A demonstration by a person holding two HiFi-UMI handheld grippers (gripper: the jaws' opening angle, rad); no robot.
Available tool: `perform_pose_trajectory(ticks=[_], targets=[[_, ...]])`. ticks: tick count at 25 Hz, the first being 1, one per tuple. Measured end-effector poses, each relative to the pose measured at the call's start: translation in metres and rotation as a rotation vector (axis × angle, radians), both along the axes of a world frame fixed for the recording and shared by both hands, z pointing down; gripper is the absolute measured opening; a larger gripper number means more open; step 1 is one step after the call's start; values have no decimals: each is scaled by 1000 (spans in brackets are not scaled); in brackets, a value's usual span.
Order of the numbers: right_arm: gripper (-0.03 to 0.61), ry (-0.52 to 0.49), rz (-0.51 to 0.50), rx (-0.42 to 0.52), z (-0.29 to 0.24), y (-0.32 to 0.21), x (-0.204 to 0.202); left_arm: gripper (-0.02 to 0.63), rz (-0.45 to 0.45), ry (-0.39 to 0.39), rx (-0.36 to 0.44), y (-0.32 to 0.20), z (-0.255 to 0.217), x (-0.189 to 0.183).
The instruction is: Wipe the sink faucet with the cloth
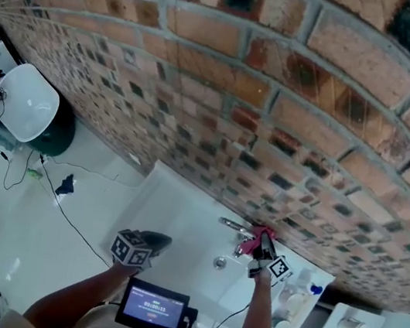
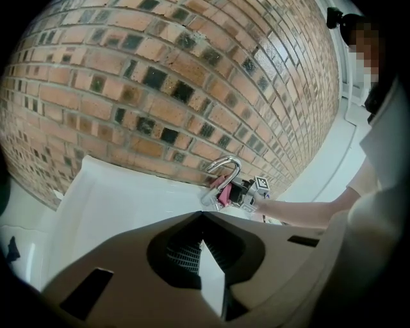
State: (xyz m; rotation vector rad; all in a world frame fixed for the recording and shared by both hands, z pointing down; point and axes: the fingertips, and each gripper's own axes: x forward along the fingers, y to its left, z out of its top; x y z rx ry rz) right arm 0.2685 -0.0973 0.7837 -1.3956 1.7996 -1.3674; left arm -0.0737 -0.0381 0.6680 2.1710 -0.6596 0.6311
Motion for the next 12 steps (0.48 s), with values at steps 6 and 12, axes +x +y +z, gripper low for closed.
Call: perform_pose_trajectory(ticks=[6,12], targets=[[31,-18,-104,17,4,-13,-13,0,6,-3,1,-2,0,1],[26,-111,-244,126,-7,-18,-27,0,-4,-5,-1,-4,0,-3]])
